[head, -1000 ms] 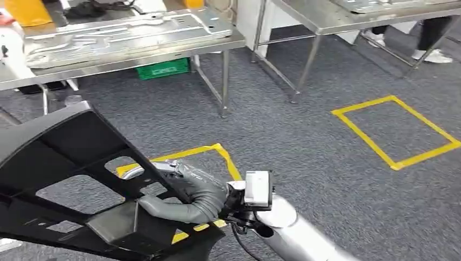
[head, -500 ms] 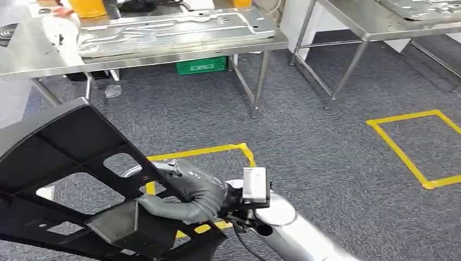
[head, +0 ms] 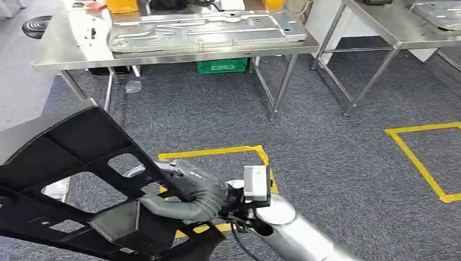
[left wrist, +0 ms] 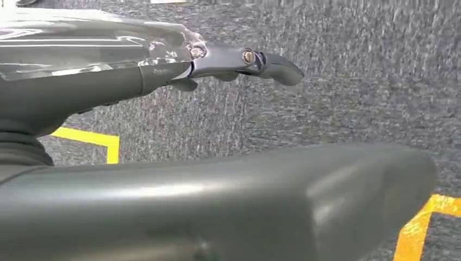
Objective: Take the parts from the cabinet and place them on the table.
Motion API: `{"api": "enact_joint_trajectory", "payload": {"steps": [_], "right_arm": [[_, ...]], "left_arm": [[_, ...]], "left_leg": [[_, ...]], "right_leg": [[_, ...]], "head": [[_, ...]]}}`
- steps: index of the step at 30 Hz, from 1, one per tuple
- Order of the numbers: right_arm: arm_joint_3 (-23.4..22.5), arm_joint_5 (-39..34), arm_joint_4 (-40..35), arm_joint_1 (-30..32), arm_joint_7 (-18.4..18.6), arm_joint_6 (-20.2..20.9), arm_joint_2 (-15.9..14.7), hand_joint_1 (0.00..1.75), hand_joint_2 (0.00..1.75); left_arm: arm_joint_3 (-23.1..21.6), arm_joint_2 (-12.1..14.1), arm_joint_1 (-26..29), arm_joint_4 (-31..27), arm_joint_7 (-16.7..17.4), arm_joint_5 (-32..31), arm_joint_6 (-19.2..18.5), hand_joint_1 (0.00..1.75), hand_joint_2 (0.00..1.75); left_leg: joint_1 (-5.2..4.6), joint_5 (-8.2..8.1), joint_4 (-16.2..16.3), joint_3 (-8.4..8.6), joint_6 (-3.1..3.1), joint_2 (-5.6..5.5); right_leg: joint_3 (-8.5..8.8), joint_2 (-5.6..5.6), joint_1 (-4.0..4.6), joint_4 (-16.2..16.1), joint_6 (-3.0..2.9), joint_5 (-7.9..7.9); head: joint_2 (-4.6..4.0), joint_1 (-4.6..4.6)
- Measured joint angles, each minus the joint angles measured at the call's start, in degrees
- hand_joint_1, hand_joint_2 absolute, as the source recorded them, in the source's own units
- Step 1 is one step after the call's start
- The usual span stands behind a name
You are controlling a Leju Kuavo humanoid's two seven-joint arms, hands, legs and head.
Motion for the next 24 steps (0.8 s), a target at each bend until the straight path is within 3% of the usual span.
{"api": "enact_joint_trajectory", "payload": {"steps": [1, 3, 4, 5, 6, 9, 10, 11, 12, 14, 15, 16, 19, 21, 24], "right_arm": [[0.02, -0.02, 0.00, -0.02, -0.02, 0.00, 0.02, 1.75, 1.75], [0.02, -0.04, 0.02, 0.04, -0.02, -0.02, 0.02, 1.75, 1.75], [0.02, -0.04, 0.00, 0.01, -0.02, -0.02, 0.13, 1.75, 1.75], [0.02, -0.04, 0.00, 0.00, -0.04, -0.04, 0.35, 1.75, 1.75], [0.02, -0.04, 0.00, -0.04, -0.04, -0.04, 0.53, 1.75, 1.75], [0.02, -0.04, 0.11, 0.16, -0.07, -0.04, 0.61, 1.75, 1.75], [0.02, -0.04, 0.15, 0.24, -0.07, -0.04, 0.61, 1.75, 1.75], [0.02, -0.04, 0.24, 0.29, -0.07, -0.04, 0.61, 1.75, 1.75], [0.02, -0.04, 0.28, 0.29, -0.07, -0.04, 0.61, 1.75, 1.75], [0.02, -0.04, 0.28, 0.28, -0.07, -0.04, 0.61, 1.75, 1.75], [0.02, -0.04, 0.31, 0.27, -0.07, -0.04, 0.63, 1.75, 1.75], [0.02, -0.04, 0.31, 0.21, -0.04, -0.04, 0.63, 1.75, 1.75], [0.09, -0.07, 0.33, 0.25, -0.07, -0.09, 0.63, 1.75, 1.75], [0.09, -0.09, 0.31, 0.20, -0.07, -0.11, 0.63, 1.75, 1.75], [0.07, -0.09, 0.35, 0.26, -0.07, -0.17, 0.59, 1.75, 1.75]], "left_arm": [[0.02, 0.11, 0.04, -0.02, 0.00, 0.00, -0.02, 0.00, 1.75], [0.07, 0.18, 0.17, -0.02, 0.04, 0.00, -0.02, 0.00, 1.75], [0.09, 0.18, 0.14, -0.02, 0.04, 0.00, -0.07, 0.00, 1.75], [0.11, 0.15, 0.16, -0.02, 0.04, 0.00, -0.11, 0.00, 1.75], [0.11, 0.05, 0.19, -0.02, 0.04, 0.00, -0.15, 0.00, 1.75], [0.24, 0.22, 0.21, -0.02, 0.04, 0.00, -0.15, 0.00, 1.75], [0.37, 0.22, 0.29, -0.02, 0.04, 0.00, -0.15, 0.00, 1.75], [0.55, 0.22, 0.35, -0.02, 0.04, 0.00, -0.20, 0.00, 1.75], [0.63, 0.22, 0.36, -0.02, 0.04, 0.00, -0.20, 0.00, 1.75], [0.74, 0.27, 0.28, -0.02, 0.04, 0.00, -0.20, 0.00, 1.75], [0.79, 0.18, 0.22, -0.02, 0.04, 0.00, -0.24, 0.00, 1.75], [0.83, 0.16, 0.10, -0.02, 0.00, 0.00, -0.24, 0.00, 1.75], [0.90, 0.11, 0.35, -0.02, 0.04, 0.00, -0.39, 0.00, 1.75], [0.94, 0.11, 0.31, -0.02, 0.00, 0.00, -0.46, 0.00, 1.75], [0.96, 0.11, 0.27, -0.02, -0.02, 0.00, -0.55, 0.00, 1.75]], "left_leg": [[0.26, 0.06, 0.02, -0.21, -0.09, -0.09], [0.48, 0.24, -0.18, -0.19, -0.45, -0.07], [0.39, 0.38, -0.38, -0.10, -0.73, -0.10], [0.44, -0.27, -0.03, -0.17, -0.90, -0.01], [0.41, -1.79, 1.59, -0.85, -1.17, 0.06], [0.90, -7.65, 13.53, -5.96, -2.11, 0.14], [1.10, -8.10, 16.22, -7.14, -2.37, 0.19], [1.37, -7.20, 15.68, -6.78, -2.62, 0.26], [1.67, -5.15, 12.55, -5.22, -2.92, 0.30], [2.22, -0.26, 2.90, -0.36, -3.61, 0.62], [2.15, -1.21, 1.06, 0.73, -3.91, 0.78], [1.99, -1.10, 0.15, 0.72, -2.72, 0.65], [1.58, -1.15, 0.48, 0.50, -1.40, 0.58], [1.74, -1.01, 0.29, 0.63, -0.61, 0.59], [1.50, -1.16, 0.30, 0.64, -0.06, 0.59]], "right_leg": [[0.01, -0.19, 0.17, -0.86, 0.31, 0.37], [-0.03, -0.11, 0.31, -0.87, 0.27, 0.37], [0.10, -0.15, 0.20, -1.38, 0.18, 0.66], [0.63, -0.57, -0.49, -2.38, 0.50, 1.23], [0.71, -0.57, -0.50, -2.74, 0.26, 1.41], [0.60, -0.85, -0.55, -2.71, 0.21, 1.45], [0.57, -0.90, -0.58, -2.66, 0.24, 1.43], [0.61, -0.92, -0.65, -2.64, 0.29, 1.40], [0.66, -0.92, -0.74, -2.53, 0.48, 1.29], [0.70, -0.89, -1.06, -1.80, 1.28, 0.76], [0.47, -0.85, -1.02, -1.46, 1.76, 0.48], [-0.01, -0.80, -0.69, -0.60, 2.11, 0.24], [0.04, -0.78, -0.89, -0.94, 2.44, 0.42], [-0.32, -0.67, -1.04, 0.47, 3.07, -1.01], [-6.73, -0.68, -1.06, 13.83, 3.37, -7.21]], "head": [[0.00, 0.11], [0.00, 0.11], [0.00, 0.11], [0.00, 0.09], [0.00, -0.02], [0.00, -0.06], [0.00, -0.06], [0.00, -0.06], [0.00, -0.06], [0.00, -0.06], [0.00, -0.06], [0.00, -0.17], [0.00, -0.09], [0.00, -0.04], [0.00, -0.04]]}}
